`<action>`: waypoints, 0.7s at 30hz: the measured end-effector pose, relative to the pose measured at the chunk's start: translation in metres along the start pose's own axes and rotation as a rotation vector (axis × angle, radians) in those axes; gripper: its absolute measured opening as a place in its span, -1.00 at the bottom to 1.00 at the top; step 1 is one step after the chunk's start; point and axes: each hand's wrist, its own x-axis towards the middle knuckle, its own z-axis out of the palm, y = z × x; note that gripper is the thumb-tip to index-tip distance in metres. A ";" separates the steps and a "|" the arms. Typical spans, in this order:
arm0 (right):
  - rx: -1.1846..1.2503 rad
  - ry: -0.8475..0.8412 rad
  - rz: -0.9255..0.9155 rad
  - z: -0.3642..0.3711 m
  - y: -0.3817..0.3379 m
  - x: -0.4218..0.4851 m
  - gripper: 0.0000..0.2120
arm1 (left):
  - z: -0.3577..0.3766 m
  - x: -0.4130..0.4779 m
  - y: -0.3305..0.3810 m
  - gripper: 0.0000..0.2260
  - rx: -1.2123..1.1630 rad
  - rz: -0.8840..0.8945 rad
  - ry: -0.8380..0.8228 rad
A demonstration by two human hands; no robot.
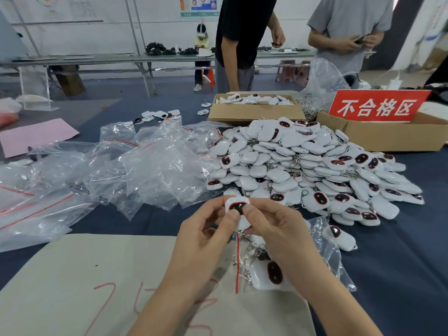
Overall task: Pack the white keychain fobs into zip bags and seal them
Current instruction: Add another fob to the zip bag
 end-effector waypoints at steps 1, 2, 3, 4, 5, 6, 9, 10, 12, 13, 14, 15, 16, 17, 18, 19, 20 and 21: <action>-0.012 0.004 0.000 0.000 0.001 0.001 -0.87 | 0.001 -0.001 0.000 -0.80 -0.001 0.001 -0.023; -0.018 0.006 -0.001 -0.001 0.001 0.001 -0.87 | 0.002 -0.002 0.000 -0.78 -0.007 0.003 -0.044; -0.016 0.006 -0.001 -0.001 0.001 0.001 -0.88 | 0.003 -0.002 0.001 -0.75 -0.016 0.004 -0.056; -0.007 0.005 -0.003 -0.001 0.001 0.000 -0.88 | 0.003 -0.003 0.001 -0.73 -0.023 0.005 -0.056; 0.006 0.005 -0.008 -0.001 0.001 0.000 -0.88 | 0.004 -0.002 0.002 -0.73 -0.026 0.009 -0.044; 0.023 0.004 -0.012 -0.001 0.001 0.000 -0.88 | 0.005 -0.002 0.002 -0.73 -0.033 0.009 -0.024; 0.052 -0.004 -0.027 0.001 0.000 -0.001 -0.87 | 0.006 0.000 0.000 -0.73 -0.074 -0.014 0.029; 0.052 -0.008 -0.032 0.001 0.001 0.000 -0.87 | 0.006 0.000 0.000 -0.71 -0.082 -0.025 0.036; 0.059 -0.010 -0.038 0.001 0.002 -0.001 -0.86 | 0.007 -0.001 0.000 -0.70 -0.097 -0.040 0.040; 0.066 -0.012 -0.041 0.001 0.002 0.000 -0.86 | 0.008 0.000 0.001 -0.70 -0.103 -0.042 0.041; 0.073 -0.013 -0.043 0.001 0.002 0.000 -0.86 | 0.008 -0.001 0.002 -0.69 -0.105 -0.042 0.041; 0.079 -0.013 -0.044 0.001 0.003 0.000 -0.86 | 0.007 -0.001 0.003 -0.68 -0.102 -0.038 0.041; 0.083 -0.012 -0.045 0.001 0.003 0.000 -0.86 | 0.007 -0.001 0.003 -0.67 -0.096 -0.031 0.041; 0.084 -0.012 -0.047 0.000 0.004 0.000 -0.85 | 0.008 -0.001 0.003 -0.66 -0.091 -0.025 0.038; 0.079 -0.012 -0.048 -0.001 0.005 0.001 -0.84 | 0.008 -0.001 0.004 -0.67 -0.092 -0.022 0.036; 0.070 -0.009 -0.051 -0.001 0.006 0.001 -0.84 | 0.009 -0.001 0.005 -0.69 -0.102 -0.024 0.043; 0.057 -0.004 -0.058 -0.002 0.006 0.001 -0.84 | 0.010 0.000 0.005 -0.71 -0.114 -0.028 0.057; 0.048 -0.001 -0.068 -0.002 0.007 0.002 -0.84 | 0.010 0.000 0.005 -0.73 -0.119 -0.030 0.076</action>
